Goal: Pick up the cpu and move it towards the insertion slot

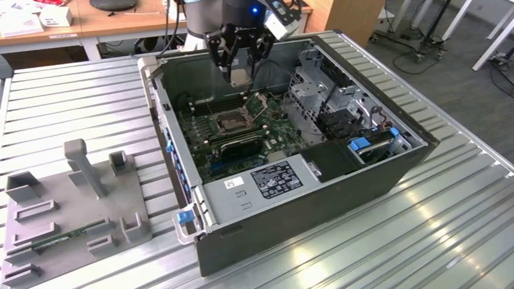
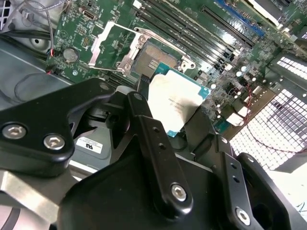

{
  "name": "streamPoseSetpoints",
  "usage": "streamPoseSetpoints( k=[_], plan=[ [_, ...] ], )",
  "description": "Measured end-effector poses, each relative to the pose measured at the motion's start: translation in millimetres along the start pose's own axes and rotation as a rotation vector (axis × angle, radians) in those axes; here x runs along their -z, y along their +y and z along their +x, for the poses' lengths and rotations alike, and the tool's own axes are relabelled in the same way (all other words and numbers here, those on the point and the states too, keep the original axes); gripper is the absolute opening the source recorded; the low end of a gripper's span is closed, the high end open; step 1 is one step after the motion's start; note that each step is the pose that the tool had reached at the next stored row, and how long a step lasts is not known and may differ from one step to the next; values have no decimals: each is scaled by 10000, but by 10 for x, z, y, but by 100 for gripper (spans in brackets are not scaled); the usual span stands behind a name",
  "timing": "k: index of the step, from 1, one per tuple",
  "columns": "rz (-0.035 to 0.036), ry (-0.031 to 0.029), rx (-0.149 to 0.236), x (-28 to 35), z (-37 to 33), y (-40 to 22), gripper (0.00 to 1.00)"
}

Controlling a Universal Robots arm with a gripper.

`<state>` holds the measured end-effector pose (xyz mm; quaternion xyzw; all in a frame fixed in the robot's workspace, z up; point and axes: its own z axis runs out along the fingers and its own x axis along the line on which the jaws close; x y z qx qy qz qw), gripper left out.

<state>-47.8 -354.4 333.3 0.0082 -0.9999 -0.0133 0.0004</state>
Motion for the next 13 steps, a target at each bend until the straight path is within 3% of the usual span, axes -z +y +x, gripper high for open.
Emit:
streamPoseSetpoints(
  k=[13],
  plan=[
    [-1,0,0,-4,1,12,55]
  ],
)
